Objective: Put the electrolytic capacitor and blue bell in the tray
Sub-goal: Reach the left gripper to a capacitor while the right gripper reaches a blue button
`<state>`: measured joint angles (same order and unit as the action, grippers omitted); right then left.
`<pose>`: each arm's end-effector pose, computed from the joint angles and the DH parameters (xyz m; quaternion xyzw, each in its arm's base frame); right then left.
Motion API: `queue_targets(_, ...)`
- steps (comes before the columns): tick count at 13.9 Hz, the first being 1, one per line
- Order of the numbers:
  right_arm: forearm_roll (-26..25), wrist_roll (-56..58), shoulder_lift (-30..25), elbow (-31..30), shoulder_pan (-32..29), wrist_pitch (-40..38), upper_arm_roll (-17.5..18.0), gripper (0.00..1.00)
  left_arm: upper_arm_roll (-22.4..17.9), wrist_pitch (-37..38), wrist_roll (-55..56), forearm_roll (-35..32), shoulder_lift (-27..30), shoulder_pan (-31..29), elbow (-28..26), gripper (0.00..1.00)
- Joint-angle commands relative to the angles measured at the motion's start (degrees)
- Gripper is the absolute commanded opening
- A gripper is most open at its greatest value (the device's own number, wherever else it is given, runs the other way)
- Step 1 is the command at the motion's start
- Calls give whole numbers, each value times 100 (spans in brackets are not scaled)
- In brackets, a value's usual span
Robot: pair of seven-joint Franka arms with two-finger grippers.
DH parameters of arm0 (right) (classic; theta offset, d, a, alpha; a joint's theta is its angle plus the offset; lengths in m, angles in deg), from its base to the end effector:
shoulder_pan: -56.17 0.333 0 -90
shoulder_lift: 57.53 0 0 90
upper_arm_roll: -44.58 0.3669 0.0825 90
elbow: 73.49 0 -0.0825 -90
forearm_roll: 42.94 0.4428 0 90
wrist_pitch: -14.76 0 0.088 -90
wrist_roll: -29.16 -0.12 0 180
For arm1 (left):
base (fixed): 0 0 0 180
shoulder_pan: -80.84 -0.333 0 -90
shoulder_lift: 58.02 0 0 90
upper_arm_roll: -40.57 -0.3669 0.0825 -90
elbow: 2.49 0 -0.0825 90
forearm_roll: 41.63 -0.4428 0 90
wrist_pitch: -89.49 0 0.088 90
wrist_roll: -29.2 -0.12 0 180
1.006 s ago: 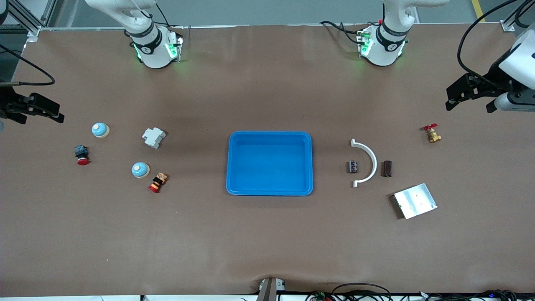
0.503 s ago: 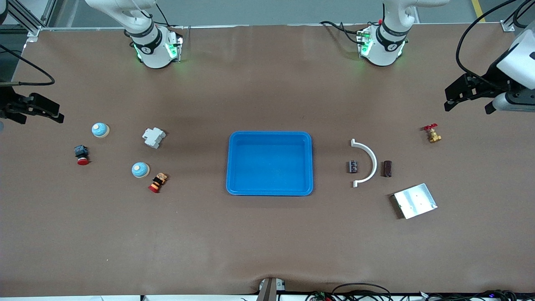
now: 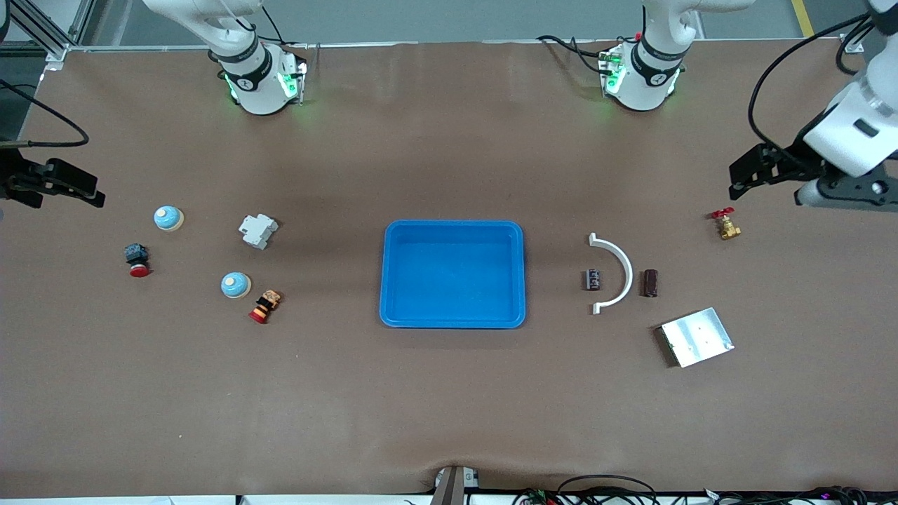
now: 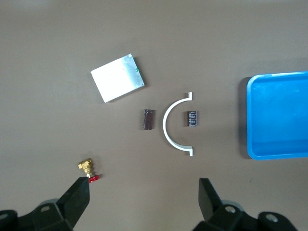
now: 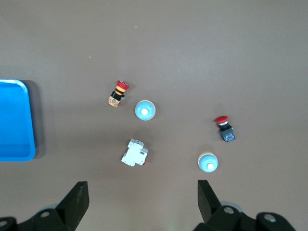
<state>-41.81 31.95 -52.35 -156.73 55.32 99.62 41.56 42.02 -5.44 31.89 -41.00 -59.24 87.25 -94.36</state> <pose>0.6348 -0.0387 0.6605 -0.9995 0.0088 0.0305 0.0093 0.6227 -0.0870 0.6395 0.9989 -0.0447 0.0155 0.0072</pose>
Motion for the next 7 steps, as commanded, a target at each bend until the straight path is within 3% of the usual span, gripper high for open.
queue_targets(1, 80, 134, 140, -8, -135, 21, 48, 100, 118, -664, 406, 60, 113, 36, -733, 100)
queue_targets(7, 361, 143, 1097, -60, -91, 644, 48, 100, 803, -2071, 1374, 52, 26, 45, -1850, 100)
